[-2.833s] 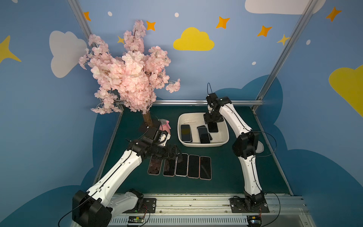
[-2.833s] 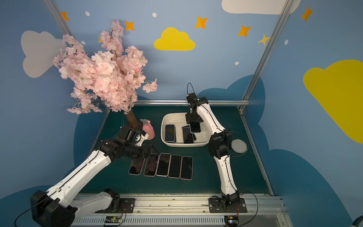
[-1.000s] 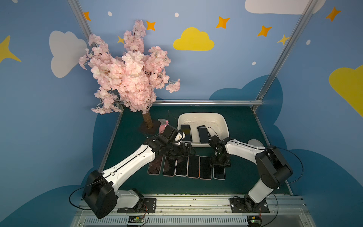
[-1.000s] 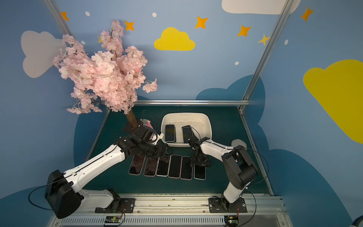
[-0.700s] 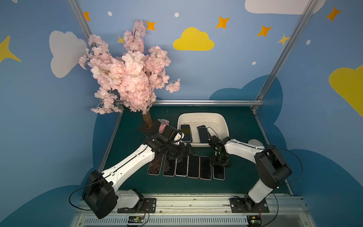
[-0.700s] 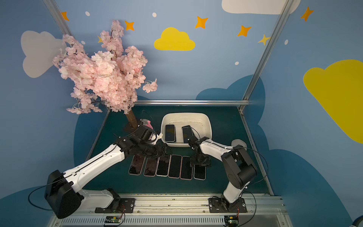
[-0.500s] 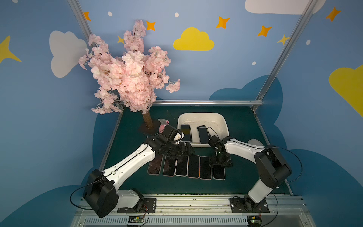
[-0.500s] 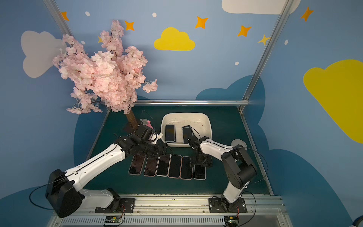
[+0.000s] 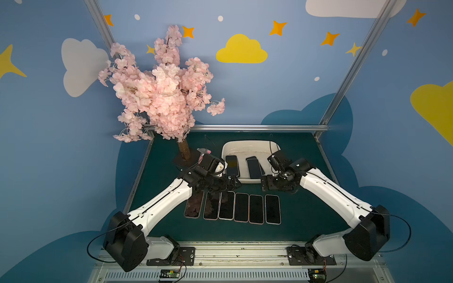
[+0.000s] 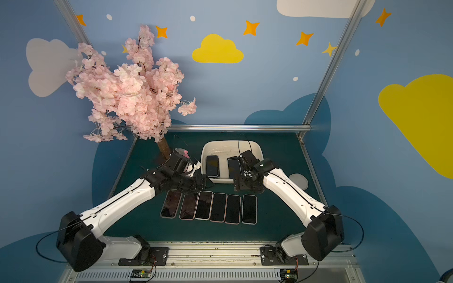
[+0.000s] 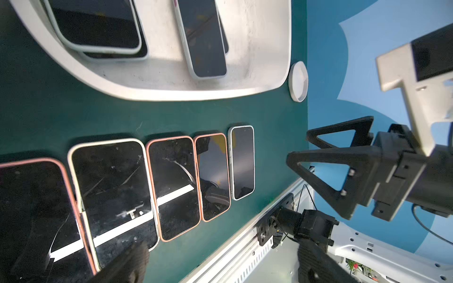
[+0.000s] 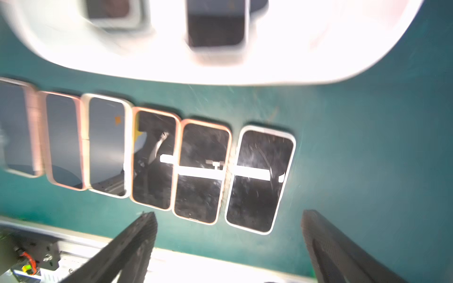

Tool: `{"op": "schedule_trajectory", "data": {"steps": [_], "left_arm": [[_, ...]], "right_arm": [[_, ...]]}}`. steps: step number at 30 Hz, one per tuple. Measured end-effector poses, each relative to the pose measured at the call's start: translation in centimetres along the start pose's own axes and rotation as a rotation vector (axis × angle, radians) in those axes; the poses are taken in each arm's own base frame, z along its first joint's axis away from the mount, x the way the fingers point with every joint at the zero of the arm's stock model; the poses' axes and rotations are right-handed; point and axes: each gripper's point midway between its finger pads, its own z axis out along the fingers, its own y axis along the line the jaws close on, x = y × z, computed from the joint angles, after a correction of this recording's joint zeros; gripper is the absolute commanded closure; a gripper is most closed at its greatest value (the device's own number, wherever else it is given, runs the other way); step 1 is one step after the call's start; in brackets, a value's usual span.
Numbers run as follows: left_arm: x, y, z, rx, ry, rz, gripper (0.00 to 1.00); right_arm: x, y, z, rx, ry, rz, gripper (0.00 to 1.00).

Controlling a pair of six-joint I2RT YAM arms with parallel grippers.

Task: Take the phone out of the storage box
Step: Place the phone at the center of the board, then pick up the phone from the storage box.

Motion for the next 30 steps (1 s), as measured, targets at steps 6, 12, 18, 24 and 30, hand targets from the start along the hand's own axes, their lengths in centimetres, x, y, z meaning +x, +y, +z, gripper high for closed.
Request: {"op": "schedule_trajectory", "data": {"steps": [6, 12, 18, 24, 30], "left_arm": [[-1.6, -0.7, -3.3, 0.024, -0.122, 0.02, 0.01], [-0.8, 0.1, -5.8, 0.008, -0.179, 0.028, 0.01], [0.7, 1.3, -7.6, -0.032, -0.181, 0.028, 0.01], [1.1, 2.4, -8.6, -0.062, -0.185, 0.022, 0.01], [1.2, 3.3, -8.7, -0.073, -0.171, 0.006, 0.01]], "right_arm": [[-5.2, 0.3, 0.6, 0.003, -0.031, -0.022, 0.01], [-12.7, 1.7, 6.1, 0.006, 0.039, -0.046, 0.01], [-15.3, 2.5, 12.9, 0.034, 0.145, -0.094, 0.01], [-14.0, 1.9, 16.0, 0.077, 0.242, -0.112, 0.02], [-13.7, 1.9, 16.4, 0.085, 0.26, -0.113, 0.01]]}}
